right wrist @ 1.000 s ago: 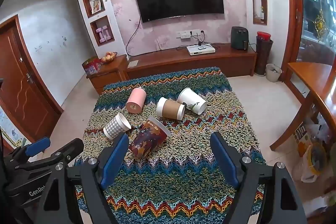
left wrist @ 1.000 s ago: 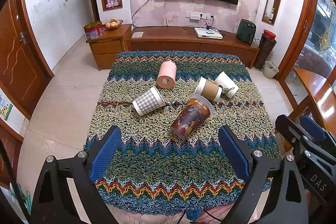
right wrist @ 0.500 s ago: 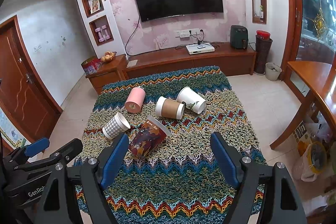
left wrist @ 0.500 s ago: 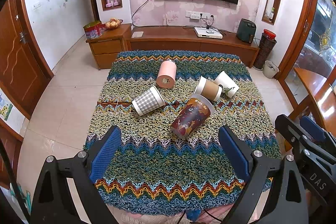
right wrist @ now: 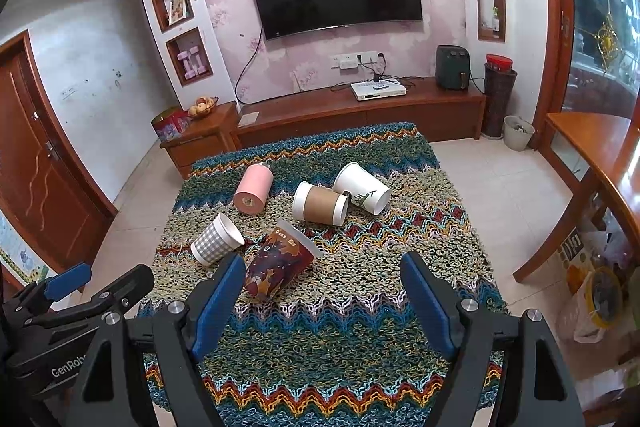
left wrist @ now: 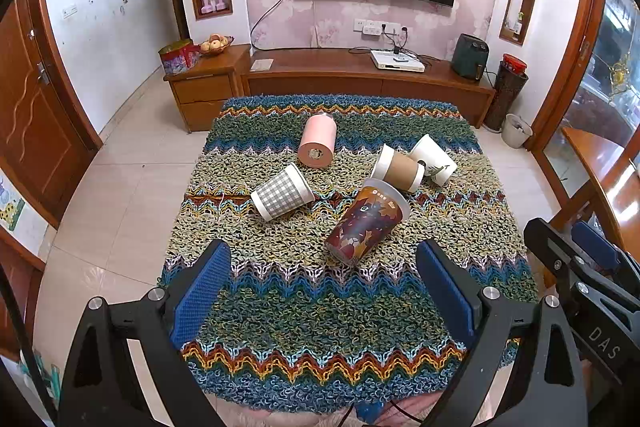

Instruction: Flip cup upright

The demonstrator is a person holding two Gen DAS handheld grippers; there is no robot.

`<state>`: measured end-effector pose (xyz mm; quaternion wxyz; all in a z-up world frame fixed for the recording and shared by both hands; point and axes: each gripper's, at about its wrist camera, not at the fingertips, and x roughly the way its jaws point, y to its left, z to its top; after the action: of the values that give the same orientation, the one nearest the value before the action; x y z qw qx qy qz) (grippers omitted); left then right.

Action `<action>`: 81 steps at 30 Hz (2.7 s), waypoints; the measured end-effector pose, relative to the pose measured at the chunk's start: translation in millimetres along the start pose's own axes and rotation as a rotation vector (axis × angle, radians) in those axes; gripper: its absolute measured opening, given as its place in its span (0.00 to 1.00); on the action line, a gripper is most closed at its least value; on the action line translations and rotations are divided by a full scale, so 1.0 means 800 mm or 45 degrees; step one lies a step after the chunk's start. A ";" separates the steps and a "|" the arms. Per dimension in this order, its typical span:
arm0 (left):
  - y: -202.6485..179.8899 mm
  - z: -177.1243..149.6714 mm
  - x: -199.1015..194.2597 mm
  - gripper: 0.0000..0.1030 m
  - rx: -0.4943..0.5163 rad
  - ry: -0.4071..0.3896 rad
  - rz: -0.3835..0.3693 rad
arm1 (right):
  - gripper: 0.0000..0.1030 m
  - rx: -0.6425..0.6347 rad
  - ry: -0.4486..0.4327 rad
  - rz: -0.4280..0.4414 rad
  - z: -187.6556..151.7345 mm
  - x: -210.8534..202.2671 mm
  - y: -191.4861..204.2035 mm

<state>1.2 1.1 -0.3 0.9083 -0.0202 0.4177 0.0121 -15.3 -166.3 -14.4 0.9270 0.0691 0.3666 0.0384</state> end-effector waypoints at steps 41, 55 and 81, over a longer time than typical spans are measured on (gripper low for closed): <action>-0.019 0.013 0.121 0.92 0.161 0.156 0.029 | 0.78 0.042 0.118 -0.139 0.008 0.101 -0.021; -0.029 0.021 0.190 0.92 0.227 0.256 0.005 | 0.78 0.040 0.198 -0.138 0.007 0.176 -0.036; -0.066 0.029 0.307 0.92 0.431 0.545 -0.120 | 0.78 0.110 0.285 -0.073 -0.007 0.250 -0.061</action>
<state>180.4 -49.4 -170.0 0.7894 0.1105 0.5948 -0.1046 127.3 -189.4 -161.3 0.8772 0.0937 0.4709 0.0034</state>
